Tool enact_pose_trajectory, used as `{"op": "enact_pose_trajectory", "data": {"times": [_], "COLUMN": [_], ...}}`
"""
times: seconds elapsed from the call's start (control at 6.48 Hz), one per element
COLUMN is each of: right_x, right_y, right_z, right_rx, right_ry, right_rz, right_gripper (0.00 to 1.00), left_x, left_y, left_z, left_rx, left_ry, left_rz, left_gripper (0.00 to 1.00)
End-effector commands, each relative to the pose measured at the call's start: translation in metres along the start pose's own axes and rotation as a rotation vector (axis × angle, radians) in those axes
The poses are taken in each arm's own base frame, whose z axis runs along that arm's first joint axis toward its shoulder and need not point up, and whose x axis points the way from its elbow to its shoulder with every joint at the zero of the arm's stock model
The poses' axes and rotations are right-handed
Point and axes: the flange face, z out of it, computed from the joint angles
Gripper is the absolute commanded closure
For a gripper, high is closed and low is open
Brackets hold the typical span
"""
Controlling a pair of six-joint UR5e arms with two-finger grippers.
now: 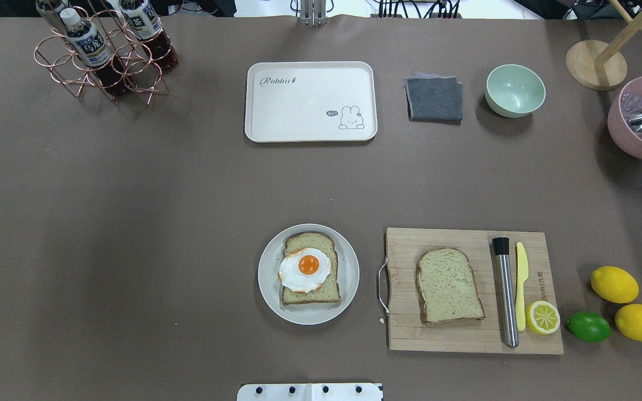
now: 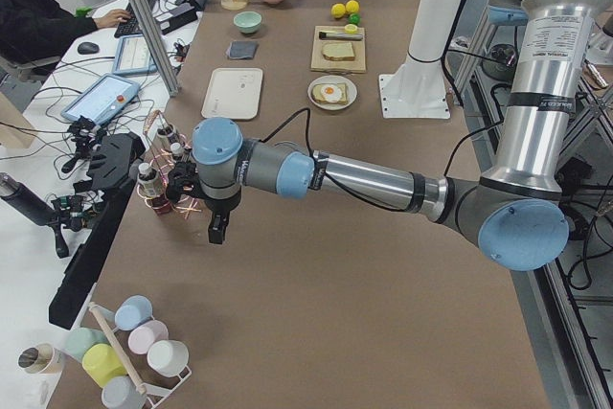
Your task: Make sandwich and place on tray
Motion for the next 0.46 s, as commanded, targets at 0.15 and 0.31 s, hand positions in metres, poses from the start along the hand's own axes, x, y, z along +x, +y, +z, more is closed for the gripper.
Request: {"op": "enact_pose_trajectory", "data": {"times": [0.15,0.31], "right_x": [-0.0127,-0.0178], "right_y": [-0.0108,-0.0166], "right_z": [0.0017,-0.0028], "right_rx": [-0.004,0.006], "right_ry": [-0.003,-0.008], "right_rz": [-0.026,-0.028], "right_gripper": [0.01,0.01], "left_x": [-0.0049,-0.0052], "left_y": [0.0187,0.0189], "left_z": [0.0000,0.0013], "left_rx": [-0.003,-0.007], "left_ry": [0.000,-0.001], "left_rz": [-0.011,-0.014], "left_gripper": [0.02,0.02]}}
